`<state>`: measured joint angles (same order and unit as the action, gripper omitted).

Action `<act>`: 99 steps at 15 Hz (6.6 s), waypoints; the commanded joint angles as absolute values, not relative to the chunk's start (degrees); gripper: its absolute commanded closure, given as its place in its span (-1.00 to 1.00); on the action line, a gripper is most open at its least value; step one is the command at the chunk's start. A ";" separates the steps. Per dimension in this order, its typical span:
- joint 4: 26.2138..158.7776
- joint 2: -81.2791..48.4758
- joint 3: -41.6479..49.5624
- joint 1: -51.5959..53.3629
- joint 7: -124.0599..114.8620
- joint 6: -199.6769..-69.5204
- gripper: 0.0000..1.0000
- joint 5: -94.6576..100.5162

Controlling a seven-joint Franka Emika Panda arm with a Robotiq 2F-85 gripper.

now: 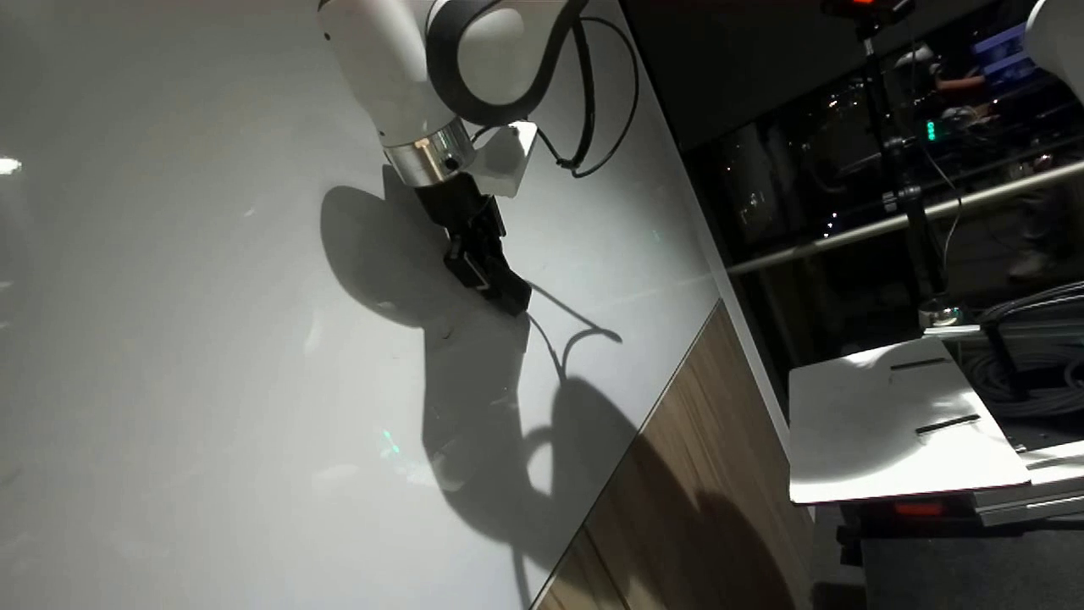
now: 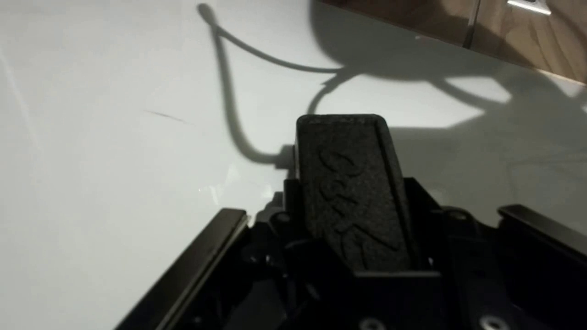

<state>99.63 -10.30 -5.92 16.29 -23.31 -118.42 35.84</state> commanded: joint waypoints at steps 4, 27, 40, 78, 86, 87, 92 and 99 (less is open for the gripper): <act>101.94 -9.31 -3.08 10.33 -24.35 -125.29 0.40 38.40; 115.60 0.94 -1.09 2.52 -29.36 -146.63 0.40 36.51; 109.11 -5.36 -5.66 5.10 -28.37 -144.32 0.40 36.35; 74.59 -27.34 -10.35 26.69 -16.66 -123.77 0.40 36.43; 74.89 -24.41 -8.67 25.37 -13.20 -119.12 0.40 37.13; 76.81 -23.47 -8.94 23.77 -13.39 -119.79 0.40 36.98; 84.21 -19.15 -8.00 20.08 -15.73 -121.13 0.40 35.13; 91.69 -14.78 -6.18 14.91 -15.83 -125.80 0.40 30.19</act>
